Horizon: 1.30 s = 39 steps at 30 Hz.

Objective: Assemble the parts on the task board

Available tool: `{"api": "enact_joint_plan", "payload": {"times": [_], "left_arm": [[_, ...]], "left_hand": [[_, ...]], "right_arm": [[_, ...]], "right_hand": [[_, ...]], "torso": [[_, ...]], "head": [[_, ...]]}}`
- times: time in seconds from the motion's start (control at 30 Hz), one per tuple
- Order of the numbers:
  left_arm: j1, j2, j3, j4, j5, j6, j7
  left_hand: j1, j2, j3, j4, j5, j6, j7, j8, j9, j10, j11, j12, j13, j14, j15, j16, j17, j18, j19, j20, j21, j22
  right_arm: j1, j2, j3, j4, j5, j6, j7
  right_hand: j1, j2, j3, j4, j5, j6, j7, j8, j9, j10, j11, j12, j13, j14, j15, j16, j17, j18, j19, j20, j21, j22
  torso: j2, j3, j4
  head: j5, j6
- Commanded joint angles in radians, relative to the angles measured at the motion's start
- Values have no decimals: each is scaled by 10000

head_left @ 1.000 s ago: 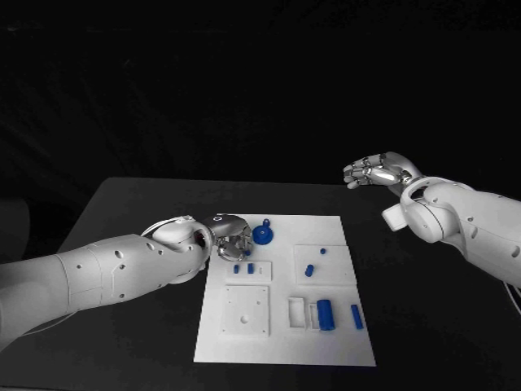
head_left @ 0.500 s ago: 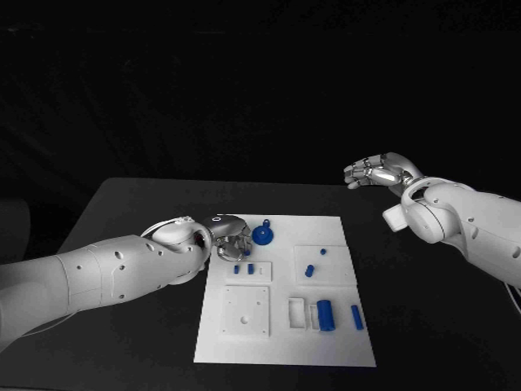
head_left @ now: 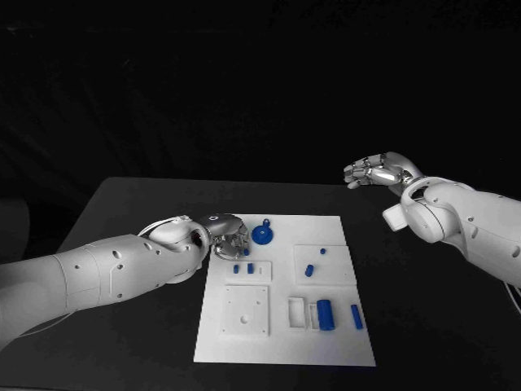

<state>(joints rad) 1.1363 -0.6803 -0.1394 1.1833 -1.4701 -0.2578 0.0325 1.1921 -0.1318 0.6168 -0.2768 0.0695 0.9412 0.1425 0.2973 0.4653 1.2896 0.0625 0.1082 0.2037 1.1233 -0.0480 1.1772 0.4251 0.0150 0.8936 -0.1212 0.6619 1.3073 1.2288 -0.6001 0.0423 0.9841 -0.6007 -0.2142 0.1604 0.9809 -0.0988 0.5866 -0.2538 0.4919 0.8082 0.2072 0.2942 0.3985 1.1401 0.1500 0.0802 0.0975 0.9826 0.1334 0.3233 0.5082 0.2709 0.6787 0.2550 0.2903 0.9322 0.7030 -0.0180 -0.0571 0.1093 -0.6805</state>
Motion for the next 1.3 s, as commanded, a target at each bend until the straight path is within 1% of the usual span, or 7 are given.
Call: {"api": "enact_joint_plan", "payload": {"times": [0.03,0.63,0.93,1.07,1.13,1.23,1.3], "left_arm": [[-1,22,4,45,-48,-65,39],[-1,-42,11,-123,-30,-150,39],[7,-103,44,-381,133,-446,134],[14,-208,175,-329,319,-804,248],[37,-262,228,-265,538,-1017,363],[113,-358,370,-175,985,-1207,558],[233,-456,478,-119,2299,-1075,758]], "left_hand": [[66,-17,-13,44,-42,-88,-9,-40,-9,-62,-1,62,15,-83,-4,57,17,10,-73,-245,54,214],[93,-112,-23,35,-48,-236,66,-111,-40,-140,10,118,21,-116,5,67,19,8,-82,-243,55,208],[137,-443,-27,94,-46,-889,13,-397,-161,-707,182,22,-67,-171,163,51,-2,88,-81,-119,58,202],[158,-476,-13,131,-44,-1008,15,-423,-176,-816,208,25,-79,-160,187,53,-7,122,-68,-94,57,198],[151,-426,10,198,-29,-958,106,-363,-155,-911,242,21,-92,-205,225,9,-32,147,-63,-62,57,199],[145,-342,95,329,-59,-816,204,-248,-118,-901,239,88,-77,-201,223,-25,-57,193,-8,-52,93,210],[89,-341,132,443,-75,-738,241,-181,-101,-874,225,145,-63,-152,207,-22,-64,216,40,-54,128,216]], "right_arm": [[-1,6,3,30,-69,123,80],[-1,-9,3,21,-125,84,72],[-3,-116,3,47,-1069,-3,85],[-3,-204,1,73,-2025,-6,32],[-3,-293,-54,129,-2600,-140,37],[-3,-402,-231,274,-3401,-239,33],[-4,-477,-290,398,-4044,-308,41]], "right_hand": [[30,23,-24,12,33,-17,12,43,-14,84,-22,-28,-12,-34,-7,-60,14,-91,-30,-29,-54,11],[36,16,-23,5,33,-20,11,45,-18,82,-23,-30,-14,-37,-7,-62,15,-91,-33,-32,-57,12],[139,-29,4,-92,-15,-36,15,47,-29,66,-17,-39,-23,-44,3,-68,17,-92,-44,-39,-66,19],[343,-69,59,-254,-285,-20,7,74,-37,70,-18,-37,-29,-49,-2,-72,23,-91,-42,-36,-68,36],[535,-99,90,-310,-712,48,-24,128,-28,142,-49,-1,-16,19,-37,-28,53,-91,26,-52,-40,55],[896,-166,120,-337,-1717,353,-161,322,59,577,-287,245,157,509,-298,317,310,-91,601,-219,188,78],[1059,-197,129,-349,-2152,487,-222,401,107,703,-353,317,249,629,-371,424,448,-91,816,-284,223,29]], "torso": [[-1,-4,3],[-3,8,-5],[-2,-1,2],[-2,6,3],[1,4,-3],[-7,1,0],[-23,-4,-14]], "head": [[2,0],[1,22],[-50,101],[5,221],[46,237],[17,249],[-28,260]]}}
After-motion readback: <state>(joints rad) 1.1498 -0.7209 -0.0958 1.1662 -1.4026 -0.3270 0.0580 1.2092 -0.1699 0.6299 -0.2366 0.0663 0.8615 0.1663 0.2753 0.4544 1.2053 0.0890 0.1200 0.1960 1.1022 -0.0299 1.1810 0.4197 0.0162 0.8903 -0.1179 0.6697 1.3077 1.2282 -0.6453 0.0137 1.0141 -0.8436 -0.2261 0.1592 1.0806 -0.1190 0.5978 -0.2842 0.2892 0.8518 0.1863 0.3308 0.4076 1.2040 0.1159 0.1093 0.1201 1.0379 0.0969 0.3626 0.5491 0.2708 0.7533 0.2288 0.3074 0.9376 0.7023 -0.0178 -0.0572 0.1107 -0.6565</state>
